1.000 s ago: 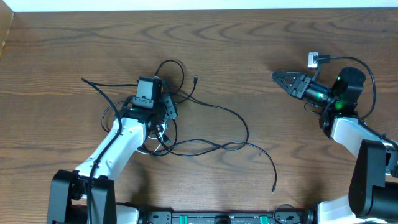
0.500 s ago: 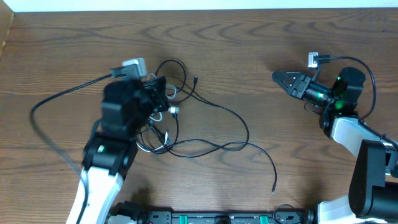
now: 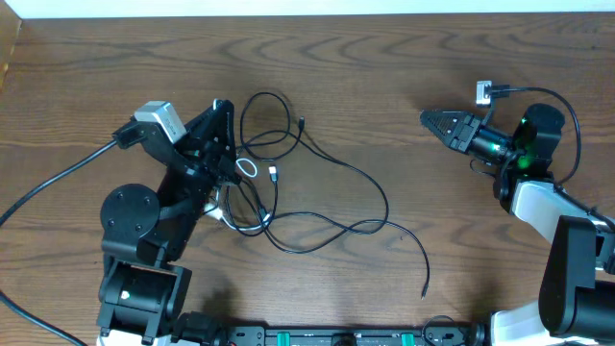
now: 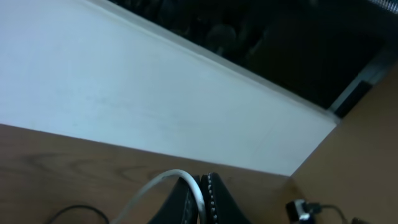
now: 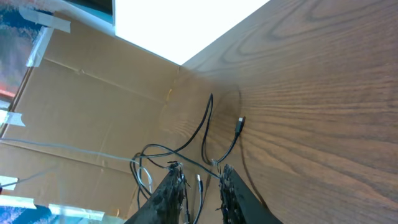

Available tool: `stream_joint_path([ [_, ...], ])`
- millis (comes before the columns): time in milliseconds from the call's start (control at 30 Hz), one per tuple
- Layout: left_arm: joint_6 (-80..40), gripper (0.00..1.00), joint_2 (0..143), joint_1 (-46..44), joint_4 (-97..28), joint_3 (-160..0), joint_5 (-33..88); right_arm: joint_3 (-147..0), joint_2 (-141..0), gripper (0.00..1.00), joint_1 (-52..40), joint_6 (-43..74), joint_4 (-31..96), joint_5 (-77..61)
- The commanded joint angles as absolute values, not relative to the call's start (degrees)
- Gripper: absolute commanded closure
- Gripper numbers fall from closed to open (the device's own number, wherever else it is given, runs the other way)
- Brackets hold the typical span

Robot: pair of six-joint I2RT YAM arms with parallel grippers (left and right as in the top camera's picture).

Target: Untangle cables

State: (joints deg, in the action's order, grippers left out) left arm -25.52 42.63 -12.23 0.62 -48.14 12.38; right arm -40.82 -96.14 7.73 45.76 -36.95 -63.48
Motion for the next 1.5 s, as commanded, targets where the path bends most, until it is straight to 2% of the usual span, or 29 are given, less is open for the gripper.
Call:
stream_joint_path([
  [0, -20.3, 0.93, 42.2, -12.3, -0.4, -49.6, 14.4, -41.2, -95.5, 0.81, 7.4, 44.4, -36.8, -65.1],
  [200, -20.2, 0.93, 42.2, -12.3, 1.9, -49.6, 18.2, -41.2, -95.5, 0.79, 6.3, 44.4, -36.9, -66.9],
  [333, -22.0, 0.92, 42.2, -12.3, 5.7, -49.6, 22.0, -41.2, -95.5, 0.75, 1.2, 42.0, -37.1, -67.2],
  [400, -23.3, 0.93, 42.2, -12.3, 7.8, -49.6, 23.1, -41.2, -95.5, 0.71, -2.5, 40.3, -37.5, -66.7],
  [567, -27.0, 0.93, 42.2, -12.3, 11.7, -49.6, 28.1, -41.2, -95.5, 0.53, -11.2, 38.9, -41.6, -62.4],
  [633, -28.5, 0.93, 42.2, -12.3, 12.6, -49.6, 30.9, -41.2, -95.5, 0.52, -14.4, 38.9, -43.5, -58.9],
  [1100, -39.2, 0.93, 42.2, -12.4, 17.1, -49.6, 43.5, -41.2, -95.5, 0.51, -33.6, 38.9, -44.1, -29.0],
  [1233, -41.9, 0.93, 42.2, -12.4, 18.4, -49.6, 44.6, -41.3, -95.5, 0.55, -36.6, 38.9, -44.5, -21.4],
  [1467, -42.1, 0.93, 42.3, -15.0, 18.9, -49.6, 45.6, -41.3, -95.5, 0.63, -38.8, 38.9, -48.8, -17.8],
])
